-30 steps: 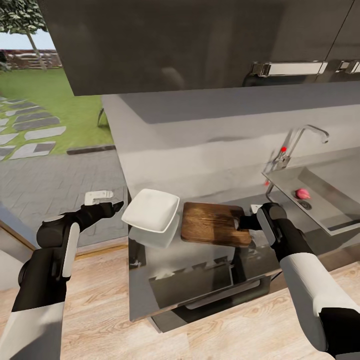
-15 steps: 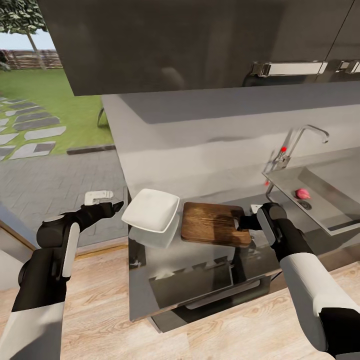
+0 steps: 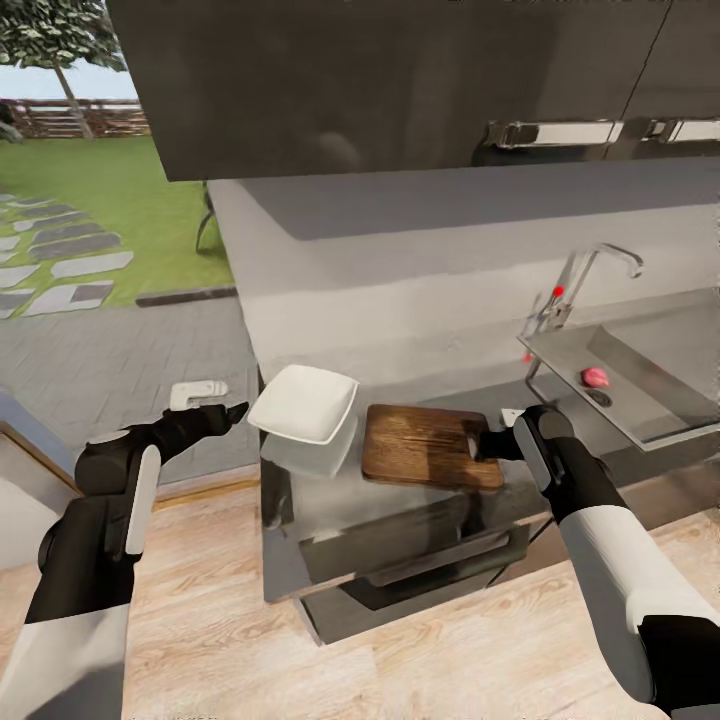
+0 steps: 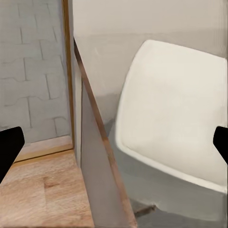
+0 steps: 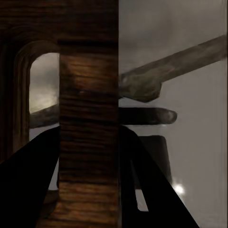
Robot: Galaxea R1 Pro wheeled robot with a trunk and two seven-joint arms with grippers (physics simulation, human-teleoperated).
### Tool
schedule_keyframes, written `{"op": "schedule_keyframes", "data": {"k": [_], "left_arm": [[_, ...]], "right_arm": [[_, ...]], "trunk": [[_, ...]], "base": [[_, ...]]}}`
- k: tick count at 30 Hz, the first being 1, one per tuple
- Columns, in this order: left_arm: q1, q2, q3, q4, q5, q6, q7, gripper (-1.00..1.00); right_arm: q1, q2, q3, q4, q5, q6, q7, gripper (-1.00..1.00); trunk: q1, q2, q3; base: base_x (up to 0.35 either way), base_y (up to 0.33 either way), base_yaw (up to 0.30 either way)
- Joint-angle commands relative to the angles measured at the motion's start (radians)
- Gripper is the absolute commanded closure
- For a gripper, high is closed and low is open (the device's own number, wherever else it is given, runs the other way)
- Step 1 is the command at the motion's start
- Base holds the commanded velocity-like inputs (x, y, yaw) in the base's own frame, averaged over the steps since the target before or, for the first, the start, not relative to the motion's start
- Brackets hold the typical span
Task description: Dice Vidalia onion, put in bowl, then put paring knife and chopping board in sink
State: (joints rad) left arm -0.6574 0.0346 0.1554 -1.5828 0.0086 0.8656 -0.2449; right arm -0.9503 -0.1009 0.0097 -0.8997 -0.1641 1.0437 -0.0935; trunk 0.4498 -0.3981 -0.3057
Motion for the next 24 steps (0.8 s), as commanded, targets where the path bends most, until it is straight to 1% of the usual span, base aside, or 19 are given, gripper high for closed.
{"op": "schedule_keyframes", "data": {"k": [1,7,24], "left_arm": [[-0.001,0.0,0.001,-0.001,0.001,0.006,-0.004,-1.0],[-0.001,-0.001,0.001,-0.001,0.001,0.006,-0.004,-1.0],[-0.001,-0.001,0.001,-0.001,0.001,0.006,-0.004,-1.0]], "right_arm": [[-0.001,0.0,0.001,-0.001,-0.009,0.003,-0.009,1.0],[-0.001,0.0,0.001,-0.001,-0.009,0.003,-0.009,1.0],[-0.001,0.0,0.001,-0.001,-0.009,0.003,-0.009,1.0]], "trunk": [[0.0,-0.002,-0.002],[0.0,-0.002,-0.002],[0.0,-0.002,-0.001]], "base": [[-0.169,-0.048,0.0],[-0.072,-0.021,0.0],[-0.003,-0.001,-0.003]]}}
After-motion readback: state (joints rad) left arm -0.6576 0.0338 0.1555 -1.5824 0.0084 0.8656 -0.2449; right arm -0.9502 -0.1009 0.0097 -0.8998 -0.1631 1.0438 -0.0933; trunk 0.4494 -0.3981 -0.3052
